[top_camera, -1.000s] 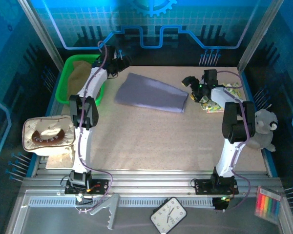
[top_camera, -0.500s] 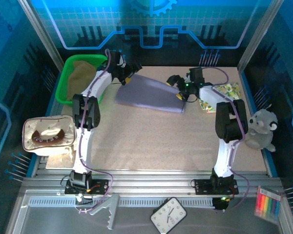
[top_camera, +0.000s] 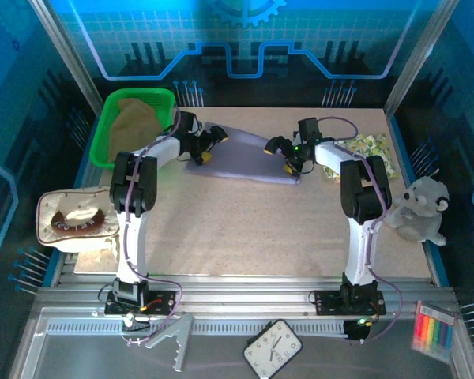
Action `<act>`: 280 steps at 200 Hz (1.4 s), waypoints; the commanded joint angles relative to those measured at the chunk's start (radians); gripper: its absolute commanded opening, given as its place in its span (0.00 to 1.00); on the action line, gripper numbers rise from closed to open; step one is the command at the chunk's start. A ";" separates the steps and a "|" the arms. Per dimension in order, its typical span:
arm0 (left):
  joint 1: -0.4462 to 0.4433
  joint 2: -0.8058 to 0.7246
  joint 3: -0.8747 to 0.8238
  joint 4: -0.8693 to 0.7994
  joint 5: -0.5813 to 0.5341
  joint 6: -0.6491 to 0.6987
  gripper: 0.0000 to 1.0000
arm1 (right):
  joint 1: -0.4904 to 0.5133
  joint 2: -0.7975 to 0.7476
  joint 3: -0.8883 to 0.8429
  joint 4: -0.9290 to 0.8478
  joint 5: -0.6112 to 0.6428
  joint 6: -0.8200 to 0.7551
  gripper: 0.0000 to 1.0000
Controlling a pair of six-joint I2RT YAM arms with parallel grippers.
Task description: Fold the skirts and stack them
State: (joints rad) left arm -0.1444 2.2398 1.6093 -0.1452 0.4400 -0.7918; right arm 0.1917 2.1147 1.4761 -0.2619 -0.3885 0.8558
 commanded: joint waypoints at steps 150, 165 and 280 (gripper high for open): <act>-0.094 -0.140 -0.116 0.092 -0.018 -0.237 0.99 | 0.140 -0.062 -0.005 0.141 -0.017 0.156 1.00; -0.080 -0.060 -0.040 0.045 -0.036 -0.242 0.99 | 0.136 -0.015 0.016 0.168 0.002 0.174 1.00; -0.031 -0.015 0.048 -0.113 -0.150 0.004 0.99 | 0.044 -0.042 0.001 0.036 0.077 -0.086 0.99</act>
State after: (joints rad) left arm -0.1864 2.2715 1.6695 -0.1379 0.3553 -0.9043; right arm 0.2604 2.1521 1.4940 -0.1246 -0.3531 0.8677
